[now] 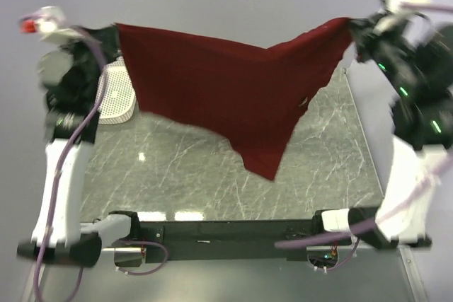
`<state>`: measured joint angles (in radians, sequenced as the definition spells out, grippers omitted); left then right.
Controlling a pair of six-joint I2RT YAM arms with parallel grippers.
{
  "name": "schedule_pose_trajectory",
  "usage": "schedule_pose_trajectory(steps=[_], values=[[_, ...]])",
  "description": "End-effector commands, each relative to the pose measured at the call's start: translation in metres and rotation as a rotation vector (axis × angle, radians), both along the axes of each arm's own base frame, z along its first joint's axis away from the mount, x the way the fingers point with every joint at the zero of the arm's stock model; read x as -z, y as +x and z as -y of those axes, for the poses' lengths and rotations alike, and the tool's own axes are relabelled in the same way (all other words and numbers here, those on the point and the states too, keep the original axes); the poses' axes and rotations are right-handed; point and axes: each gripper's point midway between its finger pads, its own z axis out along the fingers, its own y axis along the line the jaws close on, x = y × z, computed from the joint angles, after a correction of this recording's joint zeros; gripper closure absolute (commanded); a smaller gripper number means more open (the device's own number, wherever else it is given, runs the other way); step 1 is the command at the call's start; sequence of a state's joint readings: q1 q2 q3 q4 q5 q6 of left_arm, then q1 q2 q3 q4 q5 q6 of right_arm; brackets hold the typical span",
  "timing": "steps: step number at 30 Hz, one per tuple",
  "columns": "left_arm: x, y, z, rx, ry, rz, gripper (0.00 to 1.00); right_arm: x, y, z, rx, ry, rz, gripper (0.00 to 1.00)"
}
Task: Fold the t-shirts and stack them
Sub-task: Flatten the tshirt out
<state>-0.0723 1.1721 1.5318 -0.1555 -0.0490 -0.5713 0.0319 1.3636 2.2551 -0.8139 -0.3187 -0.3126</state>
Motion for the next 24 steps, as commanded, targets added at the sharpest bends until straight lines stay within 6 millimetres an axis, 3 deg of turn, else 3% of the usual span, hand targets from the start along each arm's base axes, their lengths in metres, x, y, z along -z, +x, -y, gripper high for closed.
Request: schedule_pose_trajectory(steps=[1, 2, 4, 5, 8, 12, 16, 18, 19, 21, 22, 23, 24], values=[[-0.074, -0.062, 0.001, 0.041, -0.068, 0.226, 1.00, -0.071, -0.070, 0.006, 0.021, 0.032, 0.249, 1.00], [-0.091, -0.078, 0.002, 0.057, -0.083, 0.273, 0.99, -0.096, -0.099, 0.007, 0.018, 0.049, 0.335, 1.00], [-0.114, -0.107, 0.002, 0.069, -0.092, 0.336, 1.00, -0.118, -0.128, 0.009, 0.021, 0.085, 0.416, 1.00], [-0.128, -0.123, 0.001, 0.073, -0.102, 0.374, 0.99, -0.134, -0.155, 0.012, 0.032, 0.097, 0.498, 1.00], [-0.149, -0.153, -0.001, 0.073, -0.100, 0.436, 1.00, -0.154, -0.193, 0.015, 0.050, 0.119, 0.593, 1.00], [-0.154, -0.169, -0.006, 0.057, -0.119, 0.458, 0.99, -0.160, -0.214, 0.015, 0.062, 0.120, 0.635, 1.00], [-0.136, -0.153, -0.007, 0.043, -0.124, 0.412, 1.00, -0.153, -0.198, 0.021, 0.096, 0.114, 0.605, 1.00], [-0.117, -0.133, -0.007, 0.033, -0.115, 0.362, 0.99, -0.137, -0.168, 0.024, 0.105, 0.103, 0.541, 1.00], [-0.108, -0.122, -0.007, 0.028, -0.105, 0.338, 1.00, -0.118, -0.141, 0.024, 0.104, 0.097, 0.470, 1.00], [-0.080, -0.097, -0.005, 0.022, -0.091, 0.278, 1.00, -0.100, -0.114, 0.025, 0.103, 0.083, 0.420, 1.00], [-0.066, -0.082, -0.004, 0.017, -0.079, 0.242, 1.00, -0.071, -0.086, 0.026, 0.102, 0.077, 0.338, 1.00], [-0.041, -0.063, -0.003, 0.015, -0.069, 0.184, 1.00, -0.061, -0.072, 0.027, 0.099, 0.068, 0.323, 1.00], [-0.030, -0.052, -0.001, 0.023, -0.063, 0.165, 1.00, -0.047, -0.059, 0.027, 0.097, 0.054, 0.293, 1.00]])
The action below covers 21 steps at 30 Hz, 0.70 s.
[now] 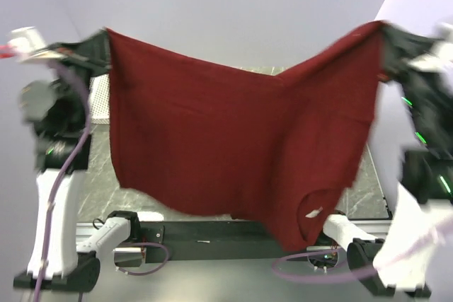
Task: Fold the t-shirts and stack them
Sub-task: Flatten the tshirt out
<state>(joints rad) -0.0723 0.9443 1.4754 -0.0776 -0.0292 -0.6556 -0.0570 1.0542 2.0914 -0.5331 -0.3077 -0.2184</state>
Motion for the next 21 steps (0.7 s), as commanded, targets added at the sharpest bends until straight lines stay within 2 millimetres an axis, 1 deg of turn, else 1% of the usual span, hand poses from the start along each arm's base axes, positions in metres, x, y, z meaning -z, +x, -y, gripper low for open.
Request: schedule_pose_trajectory(steps=[1, 2, 3, 4, 5, 6, 7, 8, 9, 10, 11, 12, 13, 14, 15, 16, 17, 18, 19, 20, 21], values=[[0.058, 0.060, 0.002, -0.017, 0.035, -0.128, 1.00, 0.076, 0.086, 0.008, 0.020, -0.029, -0.194, 1.00], [0.086, 0.078, 0.004, -0.012, 0.044, -0.180, 1.00, 0.090, 0.101, 0.005, -0.001, -0.038, -0.218, 1.00], [0.104, 0.091, 0.005, -0.009, 0.046, -0.215, 1.00, 0.108, 0.116, 0.005, -0.011, -0.052, -0.253, 1.00], [0.127, 0.114, 0.007, -0.006, 0.046, -0.253, 1.00, 0.149, 0.139, 0.004, -0.024, -0.055, -0.338, 1.00], [0.154, 0.129, 0.009, -0.004, 0.057, -0.305, 1.00, 0.164, 0.156, 0.003, -0.039, -0.059, -0.348, 1.00], [0.170, 0.142, 0.011, -0.001, 0.058, -0.331, 1.00, 0.184, 0.168, 0.000, -0.064, -0.069, -0.376, 1.00], [0.202, 0.167, 0.014, 0.002, 0.069, -0.388, 1.00, 0.232, 0.190, 0.000, -0.075, -0.063, -0.470, 1.00], [0.220, 0.181, 0.016, -0.001, 0.080, -0.423, 1.00, 0.242, 0.203, -0.001, -0.083, -0.065, -0.457, 1.00], [0.238, 0.193, 0.019, -0.002, 0.084, -0.460, 1.00, 0.261, 0.215, 0.001, -0.080, -0.057, -0.487, 1.00], [0.282, 0.217, 0.024, 0.006, 0.104, -0.549, 1.00, 0.283, 0.227, 0.002, -0.079, -0.045, -0.526, 1.00], [0.289, 0.231, 0.025, -0.004, 0.112, -0.569, 1.00, 0.313, 0.251, 0.003, -0.083, -0.030, -0.595, 1.00], [0.304, 0.244, 0.030, -0.004, 0.121, -0.602, 1.00, 0.331, 0.264, 0.008, -0.063, -0.010, -0.641, 1.00], [0.349, 0.262, 0.033, -0.005, 0.141, -0.694, 1.00, 0.331, 0.278, 0.010, -0.056, 0.001, -0.653, 1.00], [0.344, 0.278, 0.037, -0.006, 0.146, -0.684, 1.00, 0.369, 0.301, 0.014, -0.044, 0.022, -0.747, 1.00], [0.361, 0.287, 0.036, -0.021, 0.152, -0.733, 1.00, 0.380, 0.313, 0.015, -0.028, 0.046, -0.779, 1.00], [0.396, 0.299, 0.041, -0.017, 0.160, -0.798, 1.00, 0.374, 0.328, 0.020, -0.001, 0.057, -0.771, 1.00], [0.389, 0.312, 0.043, -0.024, 0.156, -0.779, 1.00, 0.404, 0.344, 0.024, 0.019, 0.077, -0.839, 1.00], [0.398, 0.317, 0.044, -0.029, 0.158, -0.804, 1.00, 0.410, 0.353, 0.024, 0.032, 0.080, -0.855, 1.00], [0.419, 0.324, 0.047, -0.031, 0.160, -0.839, 1.00, 0.396, 0.364, 0.026, 0.046, 0.083, -0.830, 1.00], [0.412, 0.332, 0.048, -0.034, 0.153, -0.825, 1.00, 0.419, 0.375, 0.027, 0.074, 0.089, -0.880, 1.00], [0.414, 0.336, 0.048, -0.038, 0.149, -0.829, 1.00, 0.422, 0.382, 0.027, 0.086, 0.096, -0.886, 1.00]])
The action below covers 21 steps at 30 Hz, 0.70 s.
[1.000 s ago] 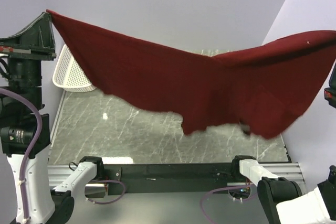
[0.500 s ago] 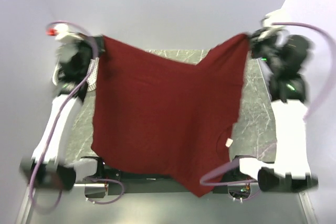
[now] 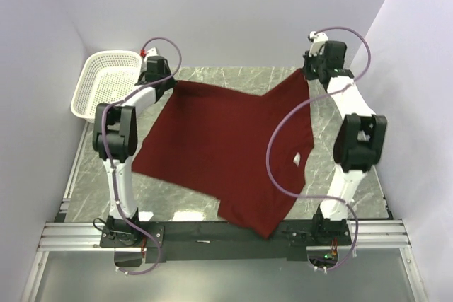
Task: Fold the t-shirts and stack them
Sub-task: Flatten the tshirt out, then fold the tshirt
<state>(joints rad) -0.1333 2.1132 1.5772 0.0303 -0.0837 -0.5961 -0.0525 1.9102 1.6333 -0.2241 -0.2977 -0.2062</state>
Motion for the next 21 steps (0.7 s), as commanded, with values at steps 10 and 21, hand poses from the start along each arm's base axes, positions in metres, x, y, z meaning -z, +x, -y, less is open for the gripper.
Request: schedule_pose_trajectory(steps=[10, 21], values=[[-0.041, 0.054, 0.002, -0.058, -0.001, 0.107, 1.00, -0.068, 0.073, 0.003, 0.115, 0.010, 0.172, 1.00], [-0.044, 0.067, -0.003, -0.069, 0.045, 0.117, 1.00, -0.082, 0.042, -0.014, 0.021, 0.044, 0.192, 1.00]])
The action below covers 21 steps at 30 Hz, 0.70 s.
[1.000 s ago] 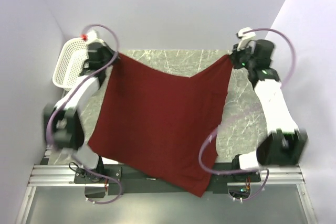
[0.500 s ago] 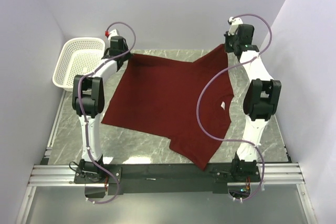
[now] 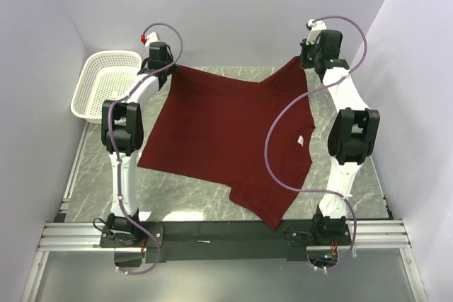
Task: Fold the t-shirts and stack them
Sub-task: Fold the tshirt
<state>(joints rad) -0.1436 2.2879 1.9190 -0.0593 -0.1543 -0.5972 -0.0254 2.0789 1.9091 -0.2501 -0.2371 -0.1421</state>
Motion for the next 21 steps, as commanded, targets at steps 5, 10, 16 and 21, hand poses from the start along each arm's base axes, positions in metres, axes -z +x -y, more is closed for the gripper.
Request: schedule_pose_trajectory(steps=[5, 10, 16, 21], values=[[-0.006, 0.020, -0.003, -0.015, 0.031, 0.028, 1.00, -0.058, -0.022, -0.013, -0.060, 0.025, 0.116, 1.00], [0.003, 0.025, -0.003, -0.012, 0.036, 0.022, 1.00, -0.060, -0.034, -0.018, -0.086, 0.038, 0.114, 1.00], [0.013, 0.021, -0.004, -0.007, 0.047, 0.014, 1.00, -0.066, -0.053, -0.027, -0.126, 0.057, 0.121, 1.00], [0.005, 0.017, -0.007, -0.005, 0.049, 0.030, 1.00, -0.062, -0.070, -0.029, -0.145, 0.051, 0.114, 1.00]])
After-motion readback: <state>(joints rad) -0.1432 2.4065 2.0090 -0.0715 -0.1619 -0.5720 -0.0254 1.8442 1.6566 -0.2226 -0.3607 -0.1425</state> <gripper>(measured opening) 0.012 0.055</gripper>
